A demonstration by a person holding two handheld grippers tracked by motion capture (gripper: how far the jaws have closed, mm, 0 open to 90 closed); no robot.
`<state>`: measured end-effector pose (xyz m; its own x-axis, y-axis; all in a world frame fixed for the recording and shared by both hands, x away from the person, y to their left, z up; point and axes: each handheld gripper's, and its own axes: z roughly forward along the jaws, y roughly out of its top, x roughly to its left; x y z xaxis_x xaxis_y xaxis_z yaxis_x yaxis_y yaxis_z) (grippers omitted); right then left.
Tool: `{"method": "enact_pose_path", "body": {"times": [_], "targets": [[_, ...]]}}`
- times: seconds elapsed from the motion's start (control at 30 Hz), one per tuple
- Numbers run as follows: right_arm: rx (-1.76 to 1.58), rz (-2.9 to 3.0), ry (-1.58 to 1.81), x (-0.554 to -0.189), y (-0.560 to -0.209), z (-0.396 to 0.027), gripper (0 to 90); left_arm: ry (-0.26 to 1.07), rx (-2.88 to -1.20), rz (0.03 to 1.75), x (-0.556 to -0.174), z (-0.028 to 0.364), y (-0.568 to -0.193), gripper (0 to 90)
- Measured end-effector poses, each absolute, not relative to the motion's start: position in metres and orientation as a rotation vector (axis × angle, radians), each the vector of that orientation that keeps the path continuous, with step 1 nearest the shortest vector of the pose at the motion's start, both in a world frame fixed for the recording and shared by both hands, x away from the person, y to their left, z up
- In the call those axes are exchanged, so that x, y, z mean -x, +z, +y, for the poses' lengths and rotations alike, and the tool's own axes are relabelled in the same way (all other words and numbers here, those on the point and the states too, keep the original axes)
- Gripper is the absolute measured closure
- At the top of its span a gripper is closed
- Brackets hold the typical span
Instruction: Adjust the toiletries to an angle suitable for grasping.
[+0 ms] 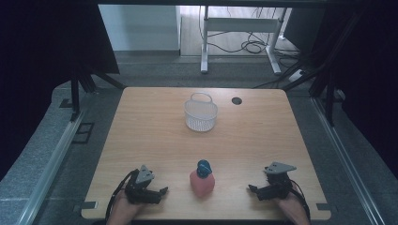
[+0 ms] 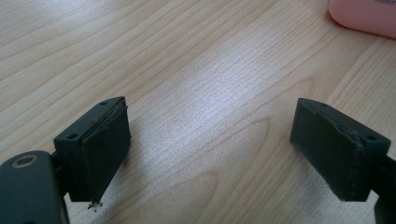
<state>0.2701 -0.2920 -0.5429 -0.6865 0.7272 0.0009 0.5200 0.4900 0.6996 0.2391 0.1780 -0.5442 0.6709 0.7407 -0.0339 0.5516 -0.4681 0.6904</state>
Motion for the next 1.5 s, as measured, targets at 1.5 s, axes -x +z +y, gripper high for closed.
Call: {"method": "enact_pose_path", "body": {"times": [1.5], "targets": [[-1.101,2.441,1.007,-0.2639,-0.5332,-0.2860,0.0,0.353,-2.195,0.991,-0.2391,0.1781,-0.5441,11.7]]}}
